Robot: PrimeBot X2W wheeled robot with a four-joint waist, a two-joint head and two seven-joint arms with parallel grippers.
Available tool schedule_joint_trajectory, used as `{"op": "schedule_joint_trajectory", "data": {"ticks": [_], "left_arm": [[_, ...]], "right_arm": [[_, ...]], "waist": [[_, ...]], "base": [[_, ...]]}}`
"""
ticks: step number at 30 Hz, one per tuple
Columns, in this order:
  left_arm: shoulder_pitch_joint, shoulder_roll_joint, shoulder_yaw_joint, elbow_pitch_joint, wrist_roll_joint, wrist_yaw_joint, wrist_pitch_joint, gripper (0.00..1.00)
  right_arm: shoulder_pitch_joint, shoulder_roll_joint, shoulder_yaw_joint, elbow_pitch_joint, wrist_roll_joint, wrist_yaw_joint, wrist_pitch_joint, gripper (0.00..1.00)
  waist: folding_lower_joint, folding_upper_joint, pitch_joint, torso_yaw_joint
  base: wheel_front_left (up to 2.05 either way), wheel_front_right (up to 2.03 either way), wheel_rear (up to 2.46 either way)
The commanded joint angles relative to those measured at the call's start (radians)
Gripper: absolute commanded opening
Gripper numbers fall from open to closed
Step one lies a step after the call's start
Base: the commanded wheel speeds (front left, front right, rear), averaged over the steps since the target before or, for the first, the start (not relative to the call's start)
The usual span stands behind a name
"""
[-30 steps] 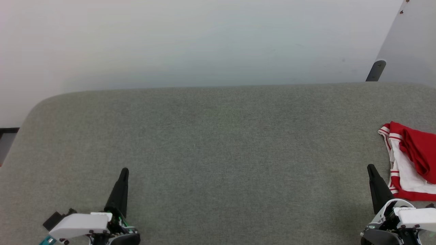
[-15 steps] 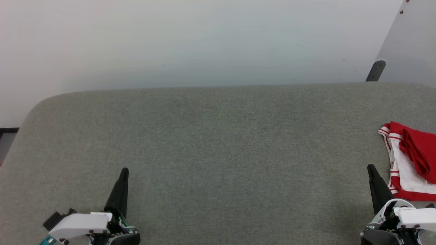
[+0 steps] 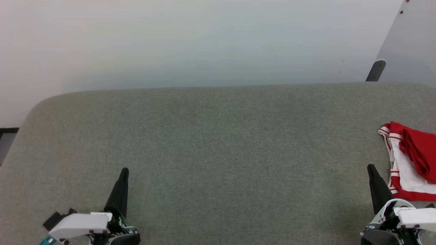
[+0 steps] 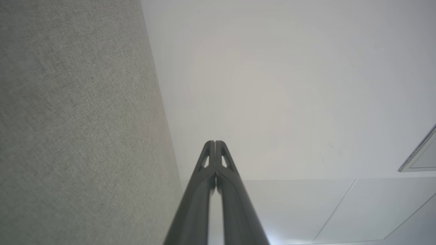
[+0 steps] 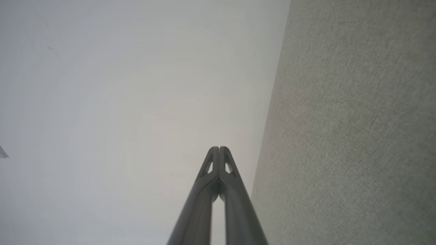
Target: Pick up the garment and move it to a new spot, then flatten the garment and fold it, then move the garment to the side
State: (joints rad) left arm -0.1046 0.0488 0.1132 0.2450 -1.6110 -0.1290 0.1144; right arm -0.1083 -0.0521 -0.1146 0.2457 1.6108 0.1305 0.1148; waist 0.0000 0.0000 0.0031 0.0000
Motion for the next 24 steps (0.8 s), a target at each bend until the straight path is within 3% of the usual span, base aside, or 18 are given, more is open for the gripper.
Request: {"op": "schedule_joint_trajectory", "data": {"ticks": [1, 24], "left_arm": [[-0.01, 0.0, 0.002, 0.001, -0.003, -0.003, 0.003, 0.0], [-0.01, 0.0, 0.002, 0.001, -0.003, -0.003, 0.003, 0.0]], "right_arm": [[-0.003, 0.004, 0.0, 0.0, 0.004, 0.0, 0.002, 0.0], [-0.003, 0.004, 0.001, 0.0, 0.004, 0.0, 0.002, 0.0]], "waist": [[0.0, 0.0, 0.0, 0.0], [0.0, 0.0, 0.0, 0.0]], "base": [[0.0, 0.0, 0.0], [0.0, 0.0, 0.0]]}}
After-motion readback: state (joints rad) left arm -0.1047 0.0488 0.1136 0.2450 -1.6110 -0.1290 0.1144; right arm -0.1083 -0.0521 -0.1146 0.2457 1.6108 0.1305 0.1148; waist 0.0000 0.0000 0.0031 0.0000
